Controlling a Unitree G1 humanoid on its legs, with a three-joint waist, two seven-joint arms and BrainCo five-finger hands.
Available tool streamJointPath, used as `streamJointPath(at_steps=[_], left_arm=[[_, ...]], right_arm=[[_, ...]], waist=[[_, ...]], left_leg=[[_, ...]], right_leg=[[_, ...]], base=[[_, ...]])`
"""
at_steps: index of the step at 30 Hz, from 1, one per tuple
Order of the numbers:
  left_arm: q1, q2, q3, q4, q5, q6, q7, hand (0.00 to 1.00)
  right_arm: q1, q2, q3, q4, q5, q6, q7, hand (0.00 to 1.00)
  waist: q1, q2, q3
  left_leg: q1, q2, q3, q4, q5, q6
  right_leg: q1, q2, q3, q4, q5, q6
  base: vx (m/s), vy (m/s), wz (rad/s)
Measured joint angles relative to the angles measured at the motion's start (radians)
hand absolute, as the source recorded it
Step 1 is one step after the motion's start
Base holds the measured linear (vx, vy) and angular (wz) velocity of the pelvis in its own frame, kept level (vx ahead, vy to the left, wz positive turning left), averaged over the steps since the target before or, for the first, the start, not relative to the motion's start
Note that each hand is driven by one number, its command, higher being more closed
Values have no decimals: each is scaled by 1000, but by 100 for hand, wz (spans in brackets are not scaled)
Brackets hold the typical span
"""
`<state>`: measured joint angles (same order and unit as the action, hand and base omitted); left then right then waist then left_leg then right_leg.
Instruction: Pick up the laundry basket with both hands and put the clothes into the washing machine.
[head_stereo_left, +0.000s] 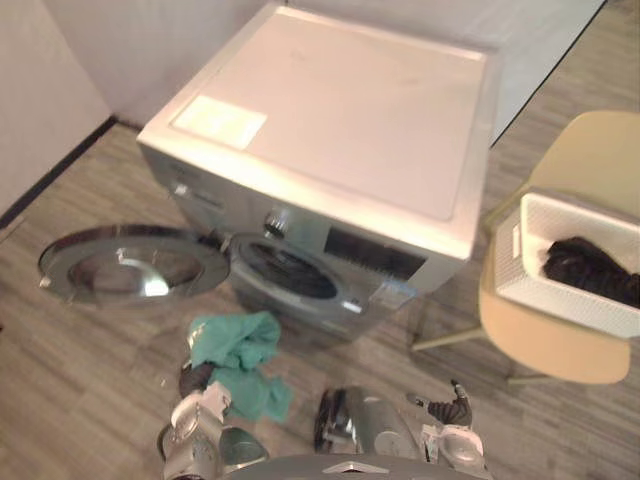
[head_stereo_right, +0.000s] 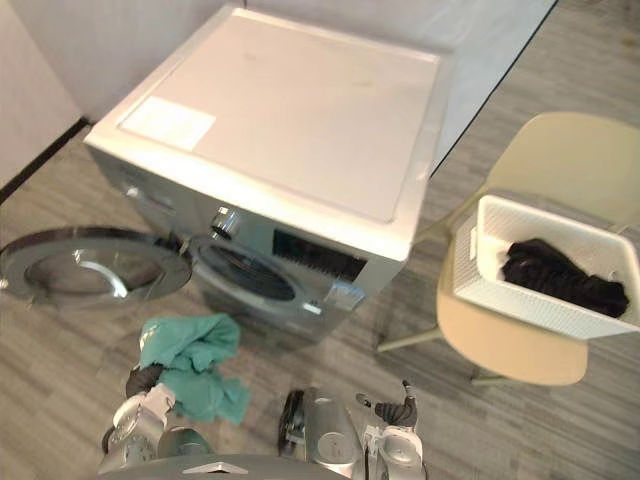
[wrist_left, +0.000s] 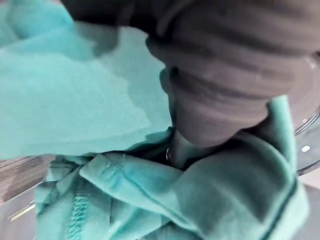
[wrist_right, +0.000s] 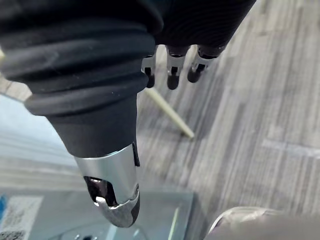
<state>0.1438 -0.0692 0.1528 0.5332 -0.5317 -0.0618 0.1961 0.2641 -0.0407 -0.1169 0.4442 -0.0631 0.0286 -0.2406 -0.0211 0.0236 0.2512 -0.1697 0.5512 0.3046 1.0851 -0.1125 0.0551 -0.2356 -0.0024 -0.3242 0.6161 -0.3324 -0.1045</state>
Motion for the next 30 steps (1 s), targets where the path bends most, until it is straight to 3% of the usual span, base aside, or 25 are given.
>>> streamJointPath(at_steps=[2, 4, 5, 6, 7, 8, 9, 13, 20, 26, 30], left_arm=[[-61, 0, -21, 28, -9, 0, 15, 100], [-160, 10, -59, 42, -15, -6, 40, 100], [-186, 17, -72, 53, -16, -10, 44, 100], [-241, 23, -91, 83, -16, -19, 54, 100], [-298, 18, -91, 120, -22, -37, 63, 100], [-336, 28, -83, 153, -33, -42, 67, 100], [-401, 27, -71, 190, -49, -43, 86, 100], [-665, 9, 29, 267, -107, -71, 128, 100], [-883, 23, 164, 249, -136, -101, 152, 100], [-928, 78, 139, -14, -144, -111, 184, 100], [-927, 158, 47, -274, -180, -134, 200, 100]], right_arm=[[-25, -4, 101, -5, -1, -11, 21, 0], [-94, -8, 192, 6, -1, -33, 35, 0], [-118, -8, 209, 18, -1, -36, 35, 0], [-163, -11, 241, 48, 9, -53, 34, 0], [-213, -10, 263, 79, 32, -64, 33, 0], [-239, 5, 275, 94, 45, -64, 31, 0], [-258, 18, 286, 87, 64, -68, 26, 0], [-365, 62, 381, 82, 110, -86, -1, 0], [-398, 80, 433, 14, 199, -117, -29, 0], [-341, 67, 428, -188, 314, -179, -14, 0], [-254, 69, 418, -329, 376, -222, 17, 0]], waist=[[-4, -18, 25], [-4, -49, 101], [-4, -57, 119], [-4, -57, 137], [2, -54, 155], [2, -74, 166], [-8, -73, 180], [-20, -69, 264], [-26, -76, 284], [-46, -97, 302], [-50, -97, 302]], left_leg=[[-125, -49, -26, 23, -66, -48], [-217, -162, -30, -133, -133, -103], [-229, -198, -29, -215, -138, -111], [-236, -266, -27, -442, -92, -113], [-264, -300, -35, -538, -3, -102], [-285, -310, -25, -536, 12, -99], [-320, -322, -24, -534, 7, -89], [-482, -314, -2, -440, -20, -45], [-689, -295, 4, -377, -30, -13], [-896, -277, -8, -301, -19, 4], [-991, -274, -19, -268, -13, 7]], right_leg=[[9, -9, 11, -29, 0, 0], [24, -34, 13, -41, 1, 1], [20, -42, 12, -39, 2, 3], [-23, -52, 16, -10, 4, 10], [-85, -53, 44, 44, -7, 32], [-121, -71, 64, 71, -11, 40], [-166, -84, 67, 90, -12, 44], [-334, -101, 103, 161, 2, 70], [-537, -100, 122, 203, 4, 99], [-742, -106, 121, 292, 4, 100], [-838, -115, 119, 339, 3, 98]], base=[[195, -67, 1], [126, 33, 16], [63, 98, -3], [66, 143, -30], [62, 147, -34], [69, 101, -23], [51, 62, 5], [-21, 114, -14], [-56, 48, -10], [-55, -5, -2], [-37, -25, 2]])
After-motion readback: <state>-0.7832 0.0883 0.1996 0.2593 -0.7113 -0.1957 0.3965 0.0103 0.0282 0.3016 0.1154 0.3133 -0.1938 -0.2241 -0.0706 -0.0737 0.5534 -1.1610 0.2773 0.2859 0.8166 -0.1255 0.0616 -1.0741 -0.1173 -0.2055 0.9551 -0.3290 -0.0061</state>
